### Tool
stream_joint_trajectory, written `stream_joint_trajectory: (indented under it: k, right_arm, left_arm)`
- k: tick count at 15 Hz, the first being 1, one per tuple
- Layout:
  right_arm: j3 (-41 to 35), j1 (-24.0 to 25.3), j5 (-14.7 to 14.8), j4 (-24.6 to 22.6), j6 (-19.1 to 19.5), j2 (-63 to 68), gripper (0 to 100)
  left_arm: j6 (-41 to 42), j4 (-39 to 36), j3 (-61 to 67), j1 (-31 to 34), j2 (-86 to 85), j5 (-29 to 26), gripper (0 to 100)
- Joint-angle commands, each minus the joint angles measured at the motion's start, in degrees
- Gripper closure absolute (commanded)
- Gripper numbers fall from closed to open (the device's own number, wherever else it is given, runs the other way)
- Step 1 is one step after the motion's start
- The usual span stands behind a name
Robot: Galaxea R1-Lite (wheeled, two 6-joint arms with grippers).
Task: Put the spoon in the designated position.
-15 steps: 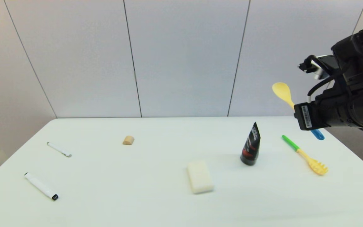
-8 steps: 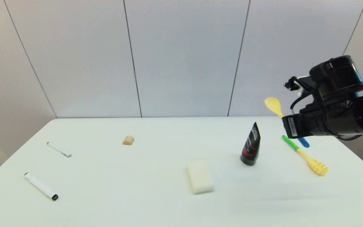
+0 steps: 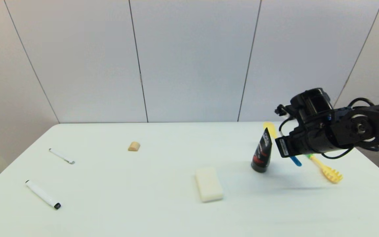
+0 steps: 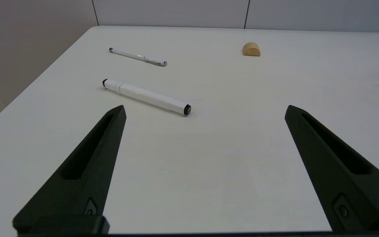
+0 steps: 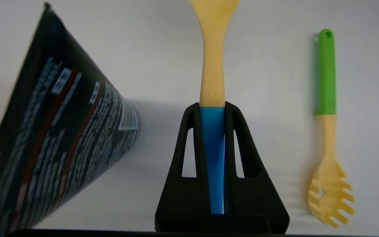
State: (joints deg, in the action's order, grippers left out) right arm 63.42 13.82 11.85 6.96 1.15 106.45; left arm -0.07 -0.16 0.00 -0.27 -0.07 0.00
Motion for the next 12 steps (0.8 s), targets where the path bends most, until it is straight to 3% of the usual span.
stream_joint_trajectory:
  k: [1, 5, 12]
  right_arm:
    - [-1.28, -0.99, 0.37, -2.74, 1.84, 2.8, 100]
    - [-2.16, -1.61, 0.37, -5.55, 3.16, 3.68, 100]
    - [-3.12, -3.63, 0.72, -5.64, 4.65, 4.56, 100]
  left_arm:
    - [-0.01, -0.02, 0.0, 0.0, 0.07, 0.0, 0]
    - [-0.01, -0.02, 0.0, 0.0, 0.07, 0.0, 0]
    - [-0.01, -0.02, 0.0, 0.0, 0.07, 0.0, 0]
